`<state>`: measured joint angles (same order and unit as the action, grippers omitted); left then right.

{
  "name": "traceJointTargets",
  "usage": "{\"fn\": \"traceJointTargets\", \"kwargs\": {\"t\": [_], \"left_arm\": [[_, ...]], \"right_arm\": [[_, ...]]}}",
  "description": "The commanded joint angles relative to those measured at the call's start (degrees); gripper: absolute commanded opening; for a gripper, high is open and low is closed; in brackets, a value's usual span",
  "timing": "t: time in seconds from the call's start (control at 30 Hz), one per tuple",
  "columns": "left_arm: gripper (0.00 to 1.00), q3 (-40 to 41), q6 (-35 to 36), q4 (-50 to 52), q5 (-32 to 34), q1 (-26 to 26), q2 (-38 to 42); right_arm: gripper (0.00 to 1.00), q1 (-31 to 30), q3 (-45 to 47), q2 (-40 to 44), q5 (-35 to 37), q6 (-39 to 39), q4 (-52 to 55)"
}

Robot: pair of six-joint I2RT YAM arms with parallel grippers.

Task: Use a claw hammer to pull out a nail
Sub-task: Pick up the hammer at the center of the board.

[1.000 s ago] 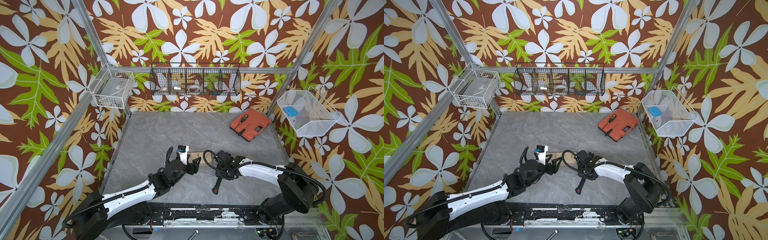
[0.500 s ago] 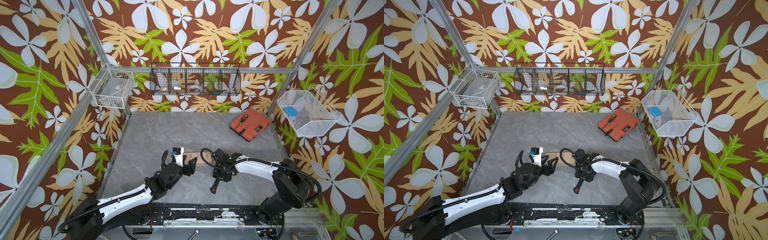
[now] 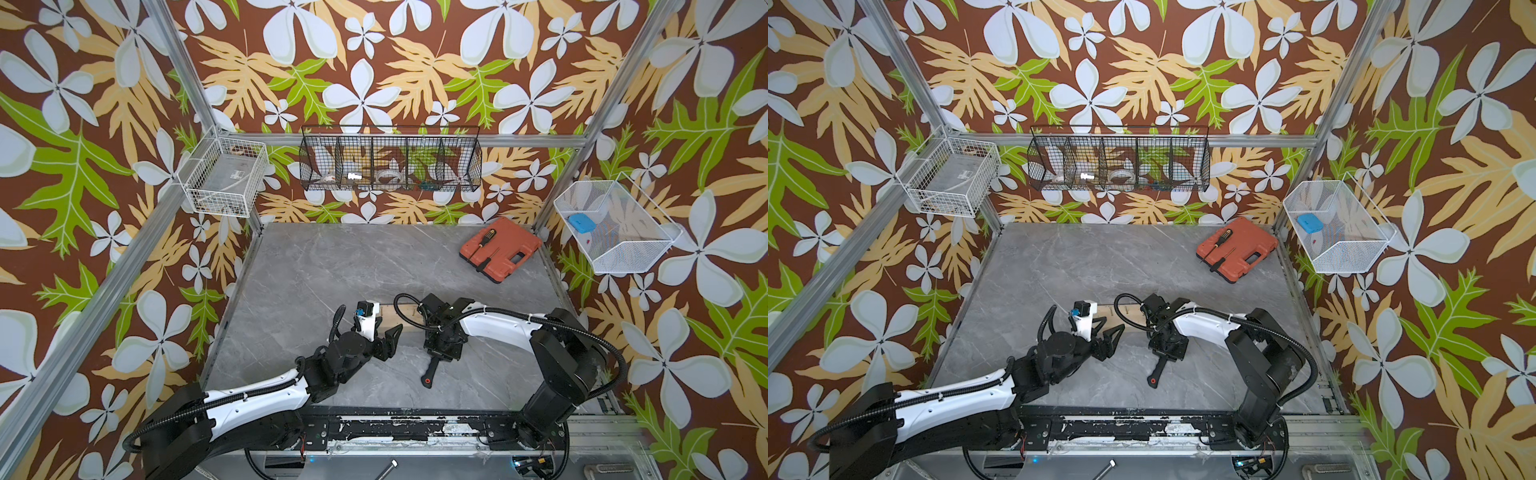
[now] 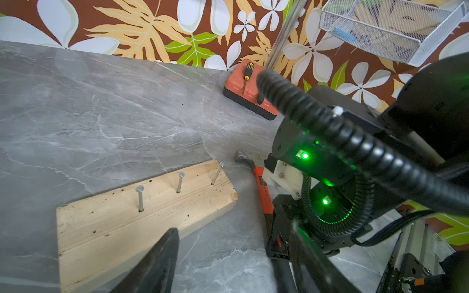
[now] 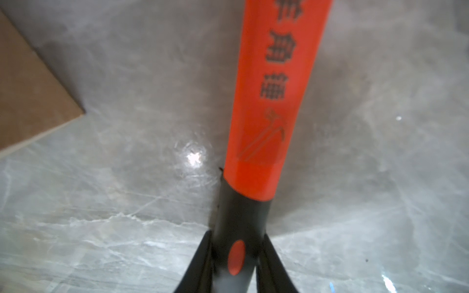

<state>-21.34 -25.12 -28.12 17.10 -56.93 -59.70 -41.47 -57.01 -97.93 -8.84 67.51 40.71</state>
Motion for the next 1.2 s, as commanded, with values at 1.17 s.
{"fn": "traceJointTargets", "kwargs": {"t": [1.17], "left_arm": [[0.62,-6.18,-26.16,-6.16,-26.03,-0.60,-18.07]], "right_arm": [[0.16,10.35,-8.05,2.77,-10.93,1.28,-1.84]]}}
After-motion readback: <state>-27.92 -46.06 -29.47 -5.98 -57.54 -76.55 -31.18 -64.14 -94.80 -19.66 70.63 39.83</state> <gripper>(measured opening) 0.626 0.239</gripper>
